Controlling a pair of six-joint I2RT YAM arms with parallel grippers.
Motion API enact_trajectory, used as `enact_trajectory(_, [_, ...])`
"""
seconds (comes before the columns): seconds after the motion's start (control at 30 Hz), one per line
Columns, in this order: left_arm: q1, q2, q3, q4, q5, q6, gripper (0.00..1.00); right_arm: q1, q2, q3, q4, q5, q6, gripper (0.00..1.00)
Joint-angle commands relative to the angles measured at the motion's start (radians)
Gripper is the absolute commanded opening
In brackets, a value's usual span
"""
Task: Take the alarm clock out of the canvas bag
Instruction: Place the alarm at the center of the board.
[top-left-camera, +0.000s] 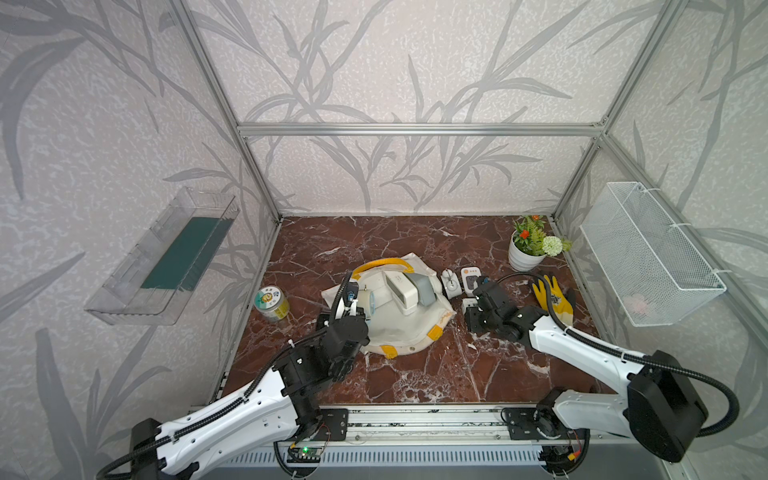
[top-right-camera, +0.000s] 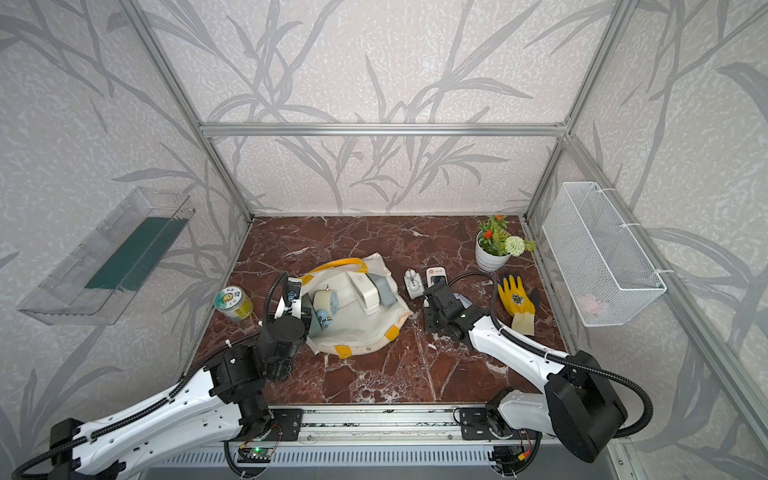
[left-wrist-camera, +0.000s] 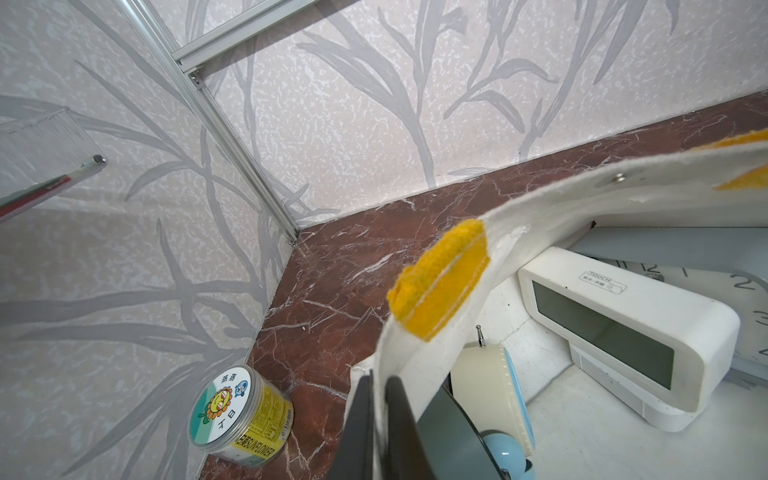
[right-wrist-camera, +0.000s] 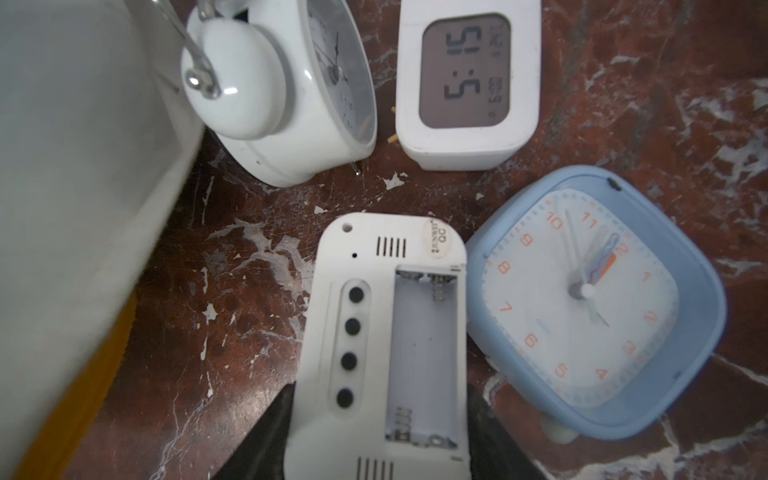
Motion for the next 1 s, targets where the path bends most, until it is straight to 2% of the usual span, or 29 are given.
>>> enact_trajectory(0.0, [-0.001, -0.016, 0.001, -0.001, -0.042, -0.008, 0.00, -0.003, 0.019, -0.009, 0.036, -0.008, 0.013, 0.35])
enact_trajectory(0.77, [-0.001, -0.034, 0.009, -0.020, -0.047, 0.000, 0.00, -0.002, 0.161, -0.018, 0.100, 0.027, 0.034, 0.36])
enact_trajectory(0.9, [-0.001, -0.036, 0.009, -0.023, -0.048, -0.002, 0.00, -0.002, 0.169, -0.021, 0.099, 0.023, 0.028, 0.37])
enact_trajectory(0.97, [-0.001, -0.038, 0.009, -0.023, -0.048, -0.002, 0.00, -0.003, 0.172, -0.025, 0.097, 0.025, 0.032, 0.41])
